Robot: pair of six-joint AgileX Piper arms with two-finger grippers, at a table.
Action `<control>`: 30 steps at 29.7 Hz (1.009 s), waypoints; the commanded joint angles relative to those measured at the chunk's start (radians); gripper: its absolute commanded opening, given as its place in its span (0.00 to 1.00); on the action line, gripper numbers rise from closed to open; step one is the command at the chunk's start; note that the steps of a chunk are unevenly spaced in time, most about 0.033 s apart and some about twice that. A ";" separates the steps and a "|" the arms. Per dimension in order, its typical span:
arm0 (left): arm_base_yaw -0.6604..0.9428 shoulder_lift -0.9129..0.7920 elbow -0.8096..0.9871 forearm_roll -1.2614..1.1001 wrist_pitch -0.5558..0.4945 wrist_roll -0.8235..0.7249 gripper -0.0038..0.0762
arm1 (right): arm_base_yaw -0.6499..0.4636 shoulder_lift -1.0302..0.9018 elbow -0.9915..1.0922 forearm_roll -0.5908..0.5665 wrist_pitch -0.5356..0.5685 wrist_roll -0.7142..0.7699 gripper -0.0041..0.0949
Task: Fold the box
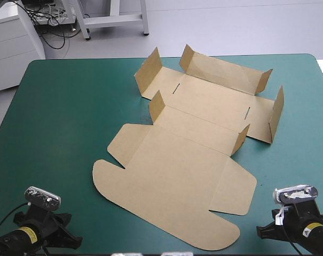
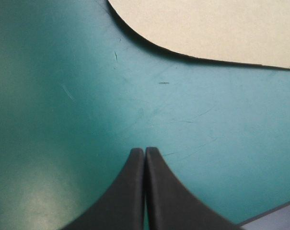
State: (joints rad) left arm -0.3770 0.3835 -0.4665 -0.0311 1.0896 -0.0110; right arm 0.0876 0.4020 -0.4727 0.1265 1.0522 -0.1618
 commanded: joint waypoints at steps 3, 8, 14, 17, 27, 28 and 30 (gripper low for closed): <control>-0.004 0.009 -0.024 -0.002 -0.043 -0.012 0.01 | 0.003 0.007 -0.022 0.008 -0.042 -0.007 0.02; -0.004 0.009 -0.024 -0.002 -0.043 -0.012 0.01 | 0.003 0.007 -0.022 0.008 -0.042 -0.007 0.02; -0.004 0.009 -0.024 -0.002 -0.043 -0.012 0.01 | 0.003 0.007 -0.022 0.010 -0.042 -0.007 0.02; -0.004 0.009 -0.024 -0.002 -0.043 -0.012 0.01 | 0.003 0.007 -0.022 0.010 -0.042 -0.007 0.02; -0.004 0.009 -0.024 -0.002 -0.043 -0.012 0.01 | 0.003 0.007 -0.022 0.012 -0.042 -0.007 0.28; -0.004 0.009 -0.024 -0.002 -0.043 -0.012 0.01 | 0.003 0.007 -0.022 0.012 -0.042 -0.007 0.36; -0.004 0.009 -0.024 -0.002 -0.043 -0.012 0.01 | 0.003 0.007 -0.024 0.012 -0.032 -0.007 0.56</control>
State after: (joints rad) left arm -0.3770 0.3835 -0.4665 -0.0311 1.0886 -0.0110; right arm 0.0876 0.4020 -0.4727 0.1301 1.0522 -0.1618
